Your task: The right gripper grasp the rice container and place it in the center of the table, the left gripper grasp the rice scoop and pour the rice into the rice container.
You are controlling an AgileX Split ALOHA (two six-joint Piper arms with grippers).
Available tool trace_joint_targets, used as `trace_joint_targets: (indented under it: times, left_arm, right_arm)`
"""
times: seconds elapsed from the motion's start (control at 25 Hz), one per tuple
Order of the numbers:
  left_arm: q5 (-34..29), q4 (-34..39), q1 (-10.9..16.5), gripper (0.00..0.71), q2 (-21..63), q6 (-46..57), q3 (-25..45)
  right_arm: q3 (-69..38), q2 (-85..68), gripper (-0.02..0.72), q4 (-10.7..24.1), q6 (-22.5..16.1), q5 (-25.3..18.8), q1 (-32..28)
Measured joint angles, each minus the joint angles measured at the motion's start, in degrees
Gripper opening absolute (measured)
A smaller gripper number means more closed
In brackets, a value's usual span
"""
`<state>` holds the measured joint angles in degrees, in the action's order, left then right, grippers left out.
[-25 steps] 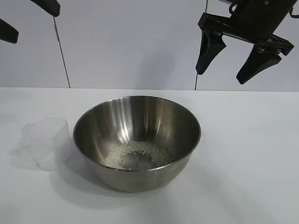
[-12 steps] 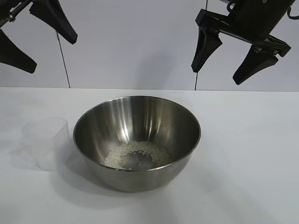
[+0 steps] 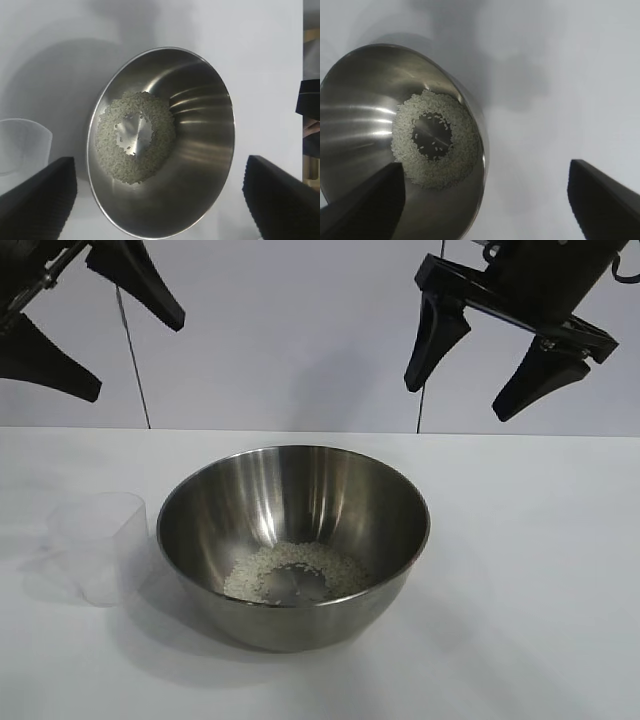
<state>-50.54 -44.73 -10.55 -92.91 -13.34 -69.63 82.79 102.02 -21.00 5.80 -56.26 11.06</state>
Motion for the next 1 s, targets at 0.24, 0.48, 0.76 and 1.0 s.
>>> trace_joint_targets:
  times: [0.24,0.48,0.76,1.0]
  left_arm:
    - [0.3,-0.4,-1.1,0.649,0.0,-0.2,0.0]
    - [1.3,-0.6,-1.1,0.649,0.0,-0.7,0.0]
    - [1.3,-0.6,-1.1,0.649,0.0,-0.7,0.0]
    - [1.3,-0.6,-1.1,0.649,0.0,-0.7,0.0]
  right_arm:
    - [0.0,0.0,0.613,0.0,0.0,0.1,0.0]
    - [0.0,0.0,0.613,0.0,0.0,0.1,0.0]
    - [0.0,0.0,0.613,0.0,0.0,0.4,0.0]
    - [0.0,0.0,0.613,0.0,0.0,0.6,0.0]
